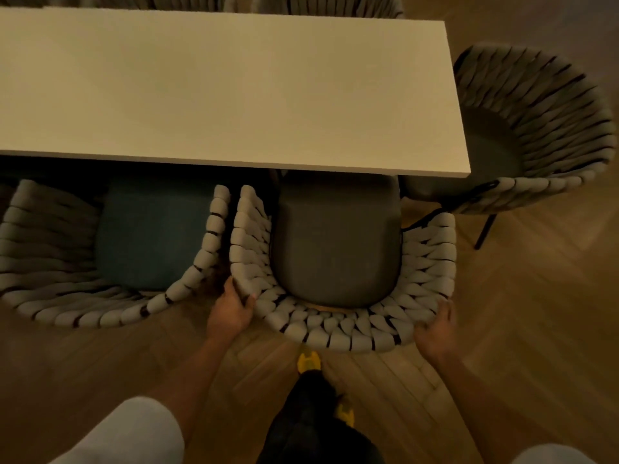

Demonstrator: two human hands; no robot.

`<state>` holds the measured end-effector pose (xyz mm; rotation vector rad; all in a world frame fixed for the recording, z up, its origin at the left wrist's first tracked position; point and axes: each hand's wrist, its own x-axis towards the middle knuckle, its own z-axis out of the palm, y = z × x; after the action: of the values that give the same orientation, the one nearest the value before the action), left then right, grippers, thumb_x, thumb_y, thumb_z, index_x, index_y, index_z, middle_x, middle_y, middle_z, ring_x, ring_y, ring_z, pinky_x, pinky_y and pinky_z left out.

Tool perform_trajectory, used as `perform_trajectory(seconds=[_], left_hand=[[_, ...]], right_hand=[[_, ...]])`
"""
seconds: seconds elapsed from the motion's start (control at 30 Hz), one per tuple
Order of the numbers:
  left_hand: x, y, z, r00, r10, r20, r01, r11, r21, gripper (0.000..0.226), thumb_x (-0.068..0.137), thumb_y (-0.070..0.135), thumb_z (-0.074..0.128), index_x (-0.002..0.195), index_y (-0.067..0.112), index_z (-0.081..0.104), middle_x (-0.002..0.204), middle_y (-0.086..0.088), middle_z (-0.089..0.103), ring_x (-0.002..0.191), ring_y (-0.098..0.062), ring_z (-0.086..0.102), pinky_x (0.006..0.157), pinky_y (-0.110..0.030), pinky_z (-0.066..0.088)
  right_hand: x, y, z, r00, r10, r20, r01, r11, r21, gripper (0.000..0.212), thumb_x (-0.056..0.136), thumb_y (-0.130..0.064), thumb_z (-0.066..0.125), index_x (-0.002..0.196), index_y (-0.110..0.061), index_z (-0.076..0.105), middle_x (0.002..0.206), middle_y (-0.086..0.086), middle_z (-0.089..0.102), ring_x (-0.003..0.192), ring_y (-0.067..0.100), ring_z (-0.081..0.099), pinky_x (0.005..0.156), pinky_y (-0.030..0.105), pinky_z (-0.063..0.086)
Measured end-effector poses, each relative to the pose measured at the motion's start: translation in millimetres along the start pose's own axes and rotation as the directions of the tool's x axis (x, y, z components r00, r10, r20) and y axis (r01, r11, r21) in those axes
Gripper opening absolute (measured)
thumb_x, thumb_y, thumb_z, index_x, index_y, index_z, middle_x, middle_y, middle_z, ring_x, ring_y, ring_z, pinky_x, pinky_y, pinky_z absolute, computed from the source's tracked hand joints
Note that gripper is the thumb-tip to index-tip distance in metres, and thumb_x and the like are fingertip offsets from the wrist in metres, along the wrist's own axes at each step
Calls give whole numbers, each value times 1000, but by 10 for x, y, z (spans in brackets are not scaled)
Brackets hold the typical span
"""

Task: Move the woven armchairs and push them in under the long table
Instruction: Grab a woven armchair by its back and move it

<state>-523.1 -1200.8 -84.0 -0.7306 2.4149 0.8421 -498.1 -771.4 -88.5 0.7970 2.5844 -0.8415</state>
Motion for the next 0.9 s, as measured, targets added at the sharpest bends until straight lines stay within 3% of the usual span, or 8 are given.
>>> perform_trajectory(seconds=[0.07,0.13,0.27,0.4,0.53,0.7,0.8,0.9], left_hand=[[-209,-84,95,999,40,18,-39,999,-14,68,98,50,57,152,18,30,140,-9,59,126,-31,58,98,-47,52],[-400,-195,170,993,102,52,-101,995,-8,72,95,46,64,153,19,30,141,-3,59,127,-24,58,99,-44,51],[-723,-470,149,992,118,54,-120,992,45,78,91,46,67,154,21,31,147,0,54,133,-20,54,106,-44,49],[-948,-786,-141,991,135,-13,-132,984,121,73,92,42,67,154,19,36,150,-6,49,132,-24,53,105,-46,50],[-970,-1151,-603,976,201,-80,-174,950,260,70,94,38,66,154,17,37,154,-7,44,139,-26,46,110,-44,45],[-551,-1640,-1232,940,313,-136,-208,842,497,63,91,44,65,144,18,43,142,-9,53,129,-29,51,102,-49,50],[-146,-1941,-1451,916,375,-146,-227,781,582,70,89,47,68,146,17,43,143,-10,53,132,-30,49,105,-50,46],[240,-2230,-1584,922,376,-93,-233,731,642,70,86,54,66,145,23,45,139,-6,59,128,-29,54,106,-49,42]], right_hand=[[-211,82,113,999,-41,2,41,999,-28,69,94,-13,64,154,-1,31,165,19,17,147,40,29,117,53,36],[-439,123,221,997,-82,12,83,992,-96,62,94,-14,61,150,-2,38,164,19,19,145,40,31,114,52,39],[-861,78,425,943,-325,73,331,889,-318,55,90,-24,52,142,-6,52,151,16,46,144,35,32,117,49,35],[-1204,-228,729,891,-401,213,450,843,-295,56,91,-21,56,146,-9,48,148,13,51,144,32,35,119,49,32],[-1354,-651,1088,840,-453,299,536,782,-320,66,94,-32,57,154,-12,38,153,14,48,147,31,35,126,48,20],[-1482,-1236,1638,850,-387,357,506,789,-350,82,92,-61,55,161,-34,19,154,6,46,147,31,34,125,54,10],[-1506,-1412,1995,919,-299,257,389,796,-464,77,86,-75,54,152,-43,32,146,3,49,141,33,39,119,66,8],[-1479,-1504,2168,948,-288,133,313,783,-537,61,87,-70,58,139,-40,48,135,3,56,131,33,48,115,74,12]])
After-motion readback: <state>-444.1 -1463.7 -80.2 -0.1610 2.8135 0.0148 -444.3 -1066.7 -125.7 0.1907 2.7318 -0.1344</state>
